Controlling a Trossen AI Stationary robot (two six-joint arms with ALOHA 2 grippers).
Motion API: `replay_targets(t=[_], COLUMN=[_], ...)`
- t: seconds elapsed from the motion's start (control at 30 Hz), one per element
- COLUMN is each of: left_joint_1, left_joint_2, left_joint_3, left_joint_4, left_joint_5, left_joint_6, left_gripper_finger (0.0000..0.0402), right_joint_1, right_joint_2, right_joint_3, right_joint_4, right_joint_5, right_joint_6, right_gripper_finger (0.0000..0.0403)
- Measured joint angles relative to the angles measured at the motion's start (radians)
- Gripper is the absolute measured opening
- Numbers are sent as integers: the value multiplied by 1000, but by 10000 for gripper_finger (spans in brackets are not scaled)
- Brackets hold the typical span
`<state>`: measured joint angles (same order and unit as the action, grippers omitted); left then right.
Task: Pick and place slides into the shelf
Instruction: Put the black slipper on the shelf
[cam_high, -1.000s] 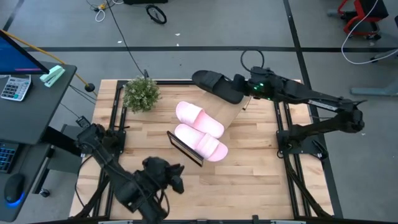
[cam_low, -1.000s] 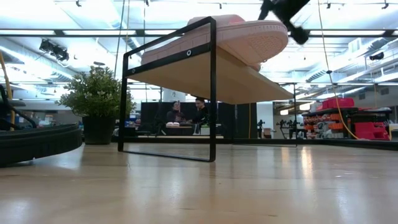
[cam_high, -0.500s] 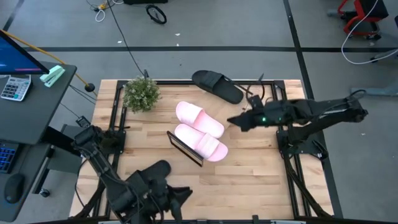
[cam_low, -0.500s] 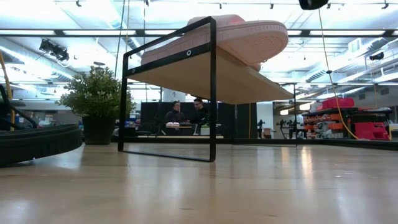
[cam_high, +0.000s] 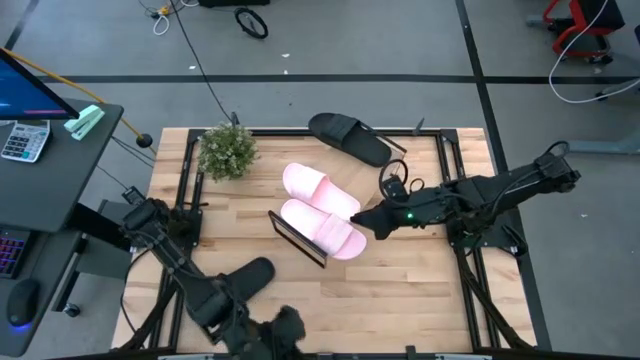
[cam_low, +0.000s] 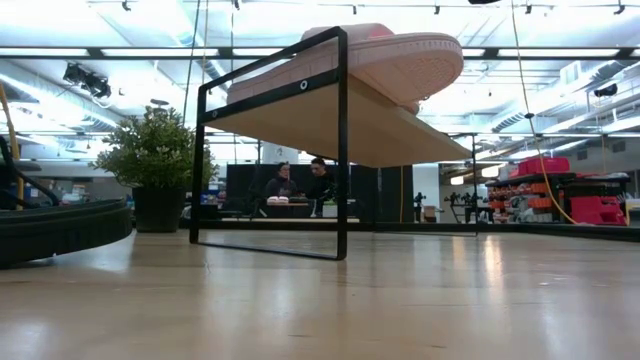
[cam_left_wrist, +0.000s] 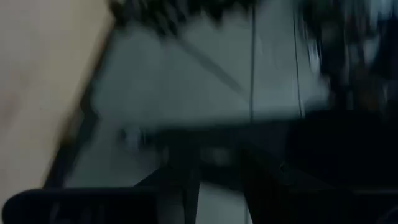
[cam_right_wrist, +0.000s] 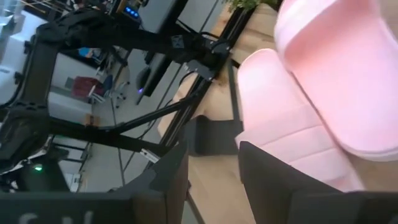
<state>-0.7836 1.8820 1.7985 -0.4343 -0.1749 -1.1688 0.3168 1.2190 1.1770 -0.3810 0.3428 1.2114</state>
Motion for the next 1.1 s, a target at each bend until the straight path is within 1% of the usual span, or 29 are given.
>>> replay_targets(t=[0.07,0.13,0.23,0.33,0.4,0.5,0.6,0.73,0.8,0.9,0.97,1.1], left_joint_1=[25,45,79,116,139,173,207,256,286,332,365,436], left_joint_2=[0,-6,-15,-21,-26,-32,-33,-33,-33,-33,-33,-66], left_joint_3=[0,0,0,0,0,0,0,0,0,0,0,-8], left_joint_4=[-39,-123,-312,-535,-675,-795,-826,-839,-883,-1008,-1056,-1034], left_joint_5=[166,297,458,570,592,594,590,590,591,596,597,599], left_joint_6=[30,46,86,179,273,446,634,811,880,985,1050,1096], left_gripper_finger=[107,104,96,84,75,64,58,59,63,69,70,63], right_joint_1=[10,25,46,65,75,80,79,78,78,73,70,55], right_joint_2=[4,4,4,4,6,7,7,11,11,11,11,11], right_joint_3=[0,0,0,0,0,0,0,0,0,0,0,0], right_joint_4=[16,17,17,15,12,11,9,8,6,3,-1,-33], right_joint_5=[1,2,1,11,29,41,43,45,50,51,51,51], right_joint_6=[0,0,0,-6,-8,-17,-41,-77,-97,-115,-129,-148], right_gripper_finger=[149,149,149,149,149,149,149,149,149,149,149,149])
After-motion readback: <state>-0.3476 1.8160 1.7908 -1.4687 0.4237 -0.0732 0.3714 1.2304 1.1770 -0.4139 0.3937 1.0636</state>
